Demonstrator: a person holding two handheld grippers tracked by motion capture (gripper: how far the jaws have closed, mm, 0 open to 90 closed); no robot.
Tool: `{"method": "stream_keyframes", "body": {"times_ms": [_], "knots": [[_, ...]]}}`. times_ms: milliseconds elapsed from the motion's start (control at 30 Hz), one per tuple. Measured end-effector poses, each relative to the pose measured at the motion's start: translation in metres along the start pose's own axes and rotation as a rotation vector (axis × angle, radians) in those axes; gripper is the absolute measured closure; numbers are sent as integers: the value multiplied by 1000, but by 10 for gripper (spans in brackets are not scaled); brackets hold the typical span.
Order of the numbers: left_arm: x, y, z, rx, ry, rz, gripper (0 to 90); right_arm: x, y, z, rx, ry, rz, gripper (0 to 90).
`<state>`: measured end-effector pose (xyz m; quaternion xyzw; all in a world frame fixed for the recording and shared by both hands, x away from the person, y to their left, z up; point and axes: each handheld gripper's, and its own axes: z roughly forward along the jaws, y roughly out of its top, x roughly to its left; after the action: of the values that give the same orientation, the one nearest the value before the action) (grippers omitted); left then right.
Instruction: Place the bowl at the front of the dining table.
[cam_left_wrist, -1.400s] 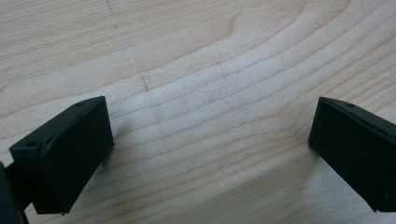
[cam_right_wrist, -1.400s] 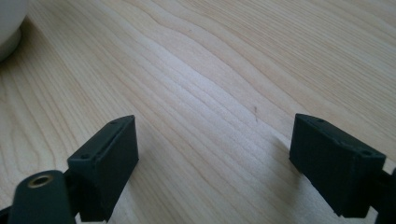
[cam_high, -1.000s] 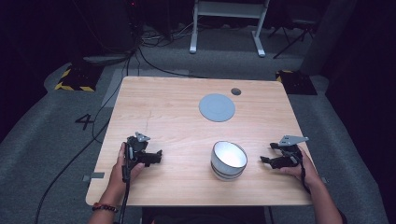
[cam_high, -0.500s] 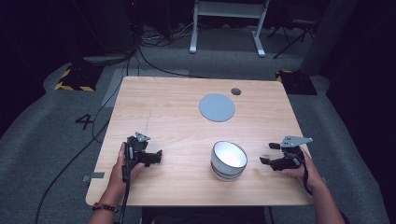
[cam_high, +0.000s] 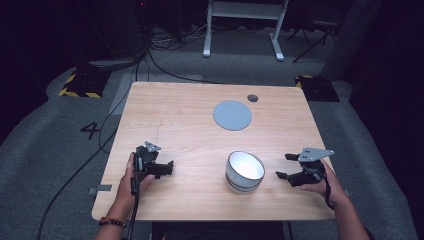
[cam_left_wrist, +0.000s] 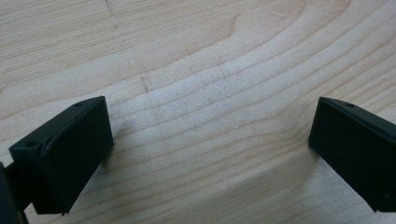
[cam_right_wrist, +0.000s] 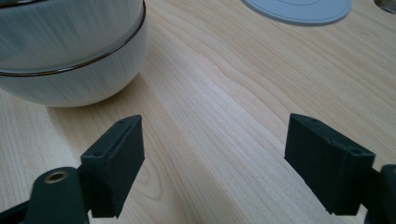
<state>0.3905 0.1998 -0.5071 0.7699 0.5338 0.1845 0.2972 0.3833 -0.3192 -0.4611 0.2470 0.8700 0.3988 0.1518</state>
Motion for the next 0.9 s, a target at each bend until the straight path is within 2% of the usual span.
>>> {"method": "stream_keyframes", "body": {"times_ms": [133, 200, 300, 433, 600, 767, 867, 900], "knots": [[0, 0, 0, 0, 0, 0, 0, 4, 3, -2, -9, 12, -8, 200], [0, 0, 0, 1, 5, 2, 0, 6, 5, -3, -21, 44, 0, 202], [0, 0, 0, 0, 0, 0, 0, 6, 6, -6, -31, 56, 4, 208], [0, 0, 0, 0, 0, 0, 0, 10, 9, -7, -30, 62, 6, 211], [0, 0, 0, 1, 0, 1, 0, 14, 13, -7, -34, 67, -20, 212], [0, 0, 0, 0, 2, 1, 0, 20, 16, -7, -15, 59, -35, 212], [0, 0, 0, 1, 1, 0, 0, 22, 17, -7, -19, 65, -23, 213], [0, 0, 0, 3, 3, 2, 0, 22, 19, -7, -22, 65, -47, 213]]}}
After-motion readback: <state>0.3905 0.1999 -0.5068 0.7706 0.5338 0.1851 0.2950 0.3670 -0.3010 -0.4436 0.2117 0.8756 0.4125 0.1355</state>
